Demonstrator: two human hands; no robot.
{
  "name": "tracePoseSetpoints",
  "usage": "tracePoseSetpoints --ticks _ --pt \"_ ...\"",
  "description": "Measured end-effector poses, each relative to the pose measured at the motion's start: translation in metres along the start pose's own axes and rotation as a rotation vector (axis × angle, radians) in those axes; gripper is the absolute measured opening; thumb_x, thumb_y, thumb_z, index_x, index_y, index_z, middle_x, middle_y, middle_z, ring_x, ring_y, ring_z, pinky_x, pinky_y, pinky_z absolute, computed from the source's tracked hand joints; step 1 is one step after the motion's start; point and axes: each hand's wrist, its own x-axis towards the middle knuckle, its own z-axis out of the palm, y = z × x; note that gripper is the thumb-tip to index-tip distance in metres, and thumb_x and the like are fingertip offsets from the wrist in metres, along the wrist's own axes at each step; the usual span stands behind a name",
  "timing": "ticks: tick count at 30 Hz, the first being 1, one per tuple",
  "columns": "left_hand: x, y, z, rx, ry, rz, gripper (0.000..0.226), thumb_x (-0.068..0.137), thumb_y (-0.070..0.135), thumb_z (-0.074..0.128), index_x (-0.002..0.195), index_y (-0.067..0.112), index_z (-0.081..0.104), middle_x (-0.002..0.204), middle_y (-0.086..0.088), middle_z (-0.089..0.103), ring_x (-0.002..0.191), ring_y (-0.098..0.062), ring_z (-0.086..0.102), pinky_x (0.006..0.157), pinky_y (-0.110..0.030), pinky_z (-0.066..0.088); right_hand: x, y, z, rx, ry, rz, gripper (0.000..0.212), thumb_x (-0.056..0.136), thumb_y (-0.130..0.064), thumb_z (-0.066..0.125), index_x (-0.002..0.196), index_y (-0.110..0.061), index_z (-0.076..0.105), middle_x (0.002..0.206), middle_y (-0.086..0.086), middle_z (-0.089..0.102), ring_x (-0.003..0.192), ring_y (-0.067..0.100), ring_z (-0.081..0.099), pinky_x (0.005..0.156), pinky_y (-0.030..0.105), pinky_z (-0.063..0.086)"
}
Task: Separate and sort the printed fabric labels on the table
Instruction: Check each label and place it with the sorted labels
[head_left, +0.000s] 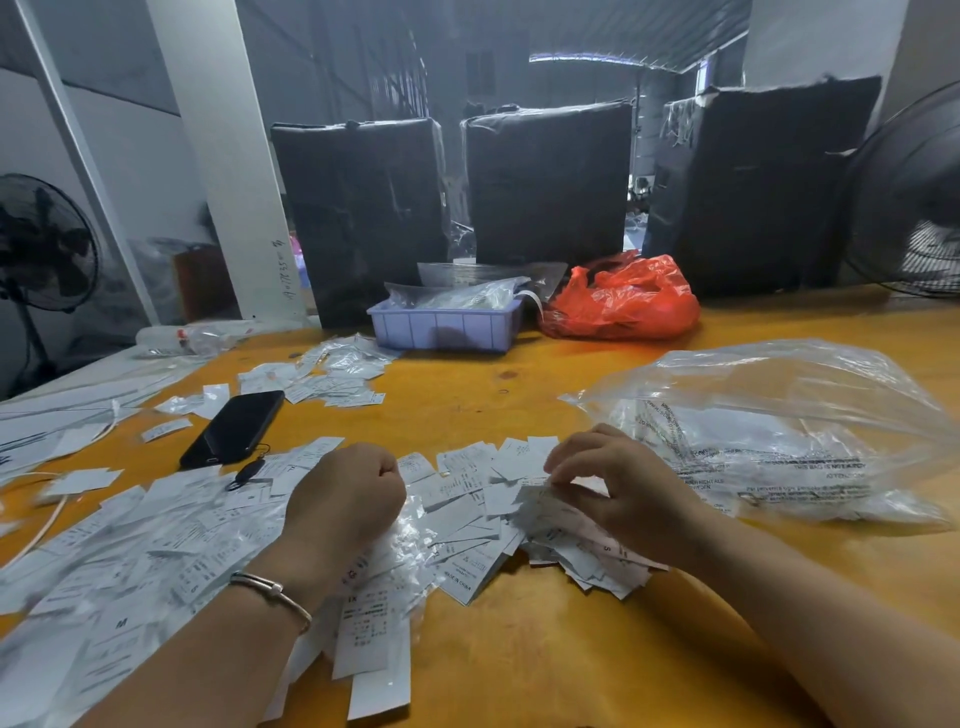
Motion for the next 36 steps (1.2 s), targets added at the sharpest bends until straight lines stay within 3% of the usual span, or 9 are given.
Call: tracePoseSetpoints --ticks 3,6,9,12,18,20,25,30,36 --pt "-0.003 0.002 0.002 0.077 0.005 0.049 0.026 0.077 0.003 0.046 0.066 0.016 0.065 0.081 0.005 0.067 0.081 -0.019 0.06 0.059 -0.029 0.042 0.001 -0.004 -0.002 0.108 0.119 0.066 0.009 0.088 -0.013 0.066 0.088 -0.012 0.074 0.086 -0.003 0.066 0.077 0.009 0.056 0.067 0.023 0.043" --pt "-0.005 0.007 0.003 0.056 0.088 0.26 0.027 0.084 0.006 0.049 0.072 0.022 0.067 0.09 0.01 0.065 0.095 -0.012 0.055 0.072 -0.03 0.042 0.0 -0.011 -0.005 0.474 0.183 0.22 0.009 0.088 -0.01 0.065 0.085 -0.014 0.073 0.07 -0.002 0.069 0.059 0.007 0.057 0.054 0.017 0.044" --pt "-0.013 0.02 0.004 -0.328 -0.021 0.401 0.019 0.088 0.029 0.051 0.087 0.028 0.07 0.091 0.023 0.066 0.093 0.003 0.058 0.076 -0.019 0.044 -0.001 -0.019 -0.003 0.838 0.111 0.339 0.006 0.087 -0.006 0.066 0.086 -0.007 0.071 0.071 0.007 0.073 0.058 0.014 0.063 0.051 0.02 0.045" --pt "-0.025 0.031 0.004 -0.61 -0.246 0.397 0.028 0.085 0.05 0.053 0.084 0.028 0.071 0.09 0.021 0.072 0.087 0.001 0.064 0.074 -0.025 0.054 -0.001 -0.025 -0.001 0.957 0.039 0.364 0.005 0.085 -0.005 0.067 0.088 -0.002 0.069 0.079 0.014 0.073 0.063 0.022 0.068 0.053 0.022 0.048" --pt "-0.031 0.038 0.004 -0.734 -0.217 0.461 0.014 0.08 0.018 0.073 0.086 0.006 0.069 0.085 -0.002 0.073 0.082 -0.019 0.068 0.074 -0.032 0.057 -0.003 -0.029 -0.002 0.926 -0.062 0.316 0.004 0.082 0.0 0.069 0.085 0.002 0.068 0.078 0.017 0.073 0.065 0.023 0.07 0.054 0.022 0.051" --pt "-0.03 0.036 0.004 -0.75 -0.222 0.449 0.006 0.083 0.002 0.071 0.086 0.001 0.066 0.085 -0.006 0.073 0.082 -0.018 0.07 0.073 -0.027 0.057 -0.003 -0.027 -0.008 0.797 -0.064 0.309 0.004 0.083 -0.005 0.07 0.084 -0.001 0.069 0.076 0.013 0.073 0.065 0.022 0.07 0.057 0.025 0.054" --pt "-0.025 0.029 0.004 -0.736 -0.226 0.416 0.014 0.081 -0.013 0.066 0.084 -0.001 0.062 0.082 -0.013 0.073 0.081 -0.024 0.072 0.074 -0.029 0.059 -0.002 0.002 -0.031 -0.226 0.259 0.397 0.011 0.086 -0.014 0.06 0.082 -0.017 0.07 0.08 -0.001 0.07 0.073 0.017 0.063 0.069 0.035 0.054" --pt "-0.025 0.026 0.004 -0.706 -0.243 0.448 0.004 0.079 0.01 0.072 0.078 0.007 0.069 0.079 -0.008 0.073 0.08 -0.025 0.07 0.077 -0.039 0.056 -0.006 0.036 -0.045 -0.617 0.17 0.683 0.027 0.082 -0.011 0.052 0.106 -0.019 0.062 0.112 0.003 0.057 0.109 0.025 0.049 0.091 0.037 0.041" --pt "-0.026 0.025 0.005 -0.656 -0.264 0.416 0.013 0.071 0.019 0.067 0.08 0.015 0.076 0.082 -0.003 0.075 0.082 -0.023 0.07 0.075 -0.042 0.056 -0.009 0.059 -0.049 -0.713 0.011 0.807 0.009 0.089 -0.02 0.055 0.093 -0.013 0.059 0.101 0.004 0.058 0.1 0.026 0.054 0.089 0.037 0.037"
